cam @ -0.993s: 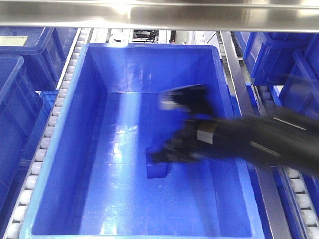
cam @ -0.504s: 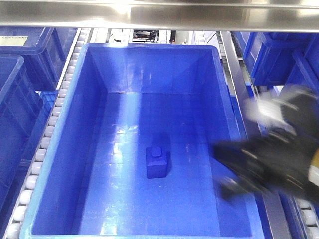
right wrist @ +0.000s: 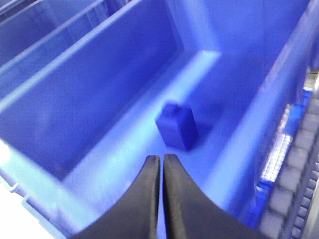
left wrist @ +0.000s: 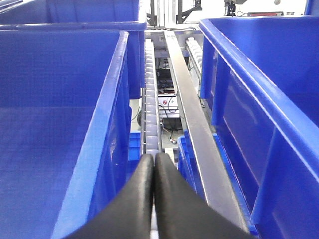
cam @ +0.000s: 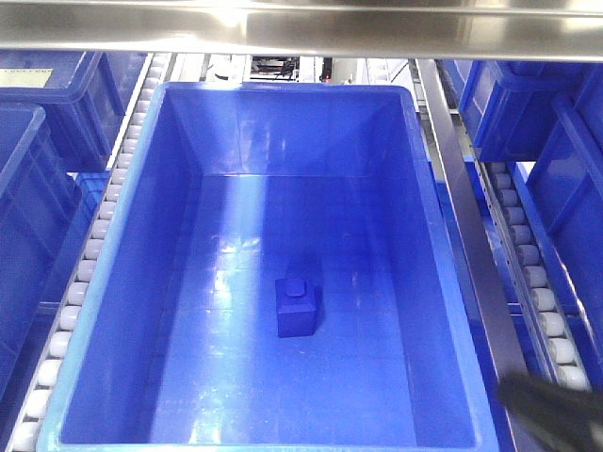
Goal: Pour parts from conveyor to right shelf
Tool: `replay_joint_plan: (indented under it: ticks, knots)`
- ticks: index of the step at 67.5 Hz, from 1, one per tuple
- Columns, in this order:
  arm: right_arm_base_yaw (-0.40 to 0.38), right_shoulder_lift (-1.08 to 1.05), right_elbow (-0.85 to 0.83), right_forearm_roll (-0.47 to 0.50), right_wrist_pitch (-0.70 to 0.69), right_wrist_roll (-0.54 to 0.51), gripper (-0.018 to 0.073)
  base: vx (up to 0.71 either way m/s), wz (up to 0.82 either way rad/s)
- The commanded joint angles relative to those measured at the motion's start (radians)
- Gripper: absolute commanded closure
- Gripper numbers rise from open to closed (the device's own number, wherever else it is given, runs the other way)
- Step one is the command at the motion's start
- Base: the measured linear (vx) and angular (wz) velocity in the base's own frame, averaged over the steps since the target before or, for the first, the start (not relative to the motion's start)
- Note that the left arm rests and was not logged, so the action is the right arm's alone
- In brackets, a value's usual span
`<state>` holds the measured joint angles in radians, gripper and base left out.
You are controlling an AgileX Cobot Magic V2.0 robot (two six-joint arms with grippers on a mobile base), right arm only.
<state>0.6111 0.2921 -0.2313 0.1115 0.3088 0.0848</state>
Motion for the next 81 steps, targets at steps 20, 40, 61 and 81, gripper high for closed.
replay_joint_plan:
  ticks: [20,40,61,81]
  knots:
    - [-0.386,-0.238,0.162,-0.184,-0.098,-0.003,0.057,0.0,0.0]
    - [-0.654,-0.321,0.259,-0.214,-0.309,-0.003,0.057,0.0,0.0]
    - [-0.612,-0.321,0.26,-0.214,-0.319,-0.003,0.057,0.0,0.0]
    - [-0.612,-0.321,0.26,-0.214,-0.322,-0.003,0.057,0.0,0.0]
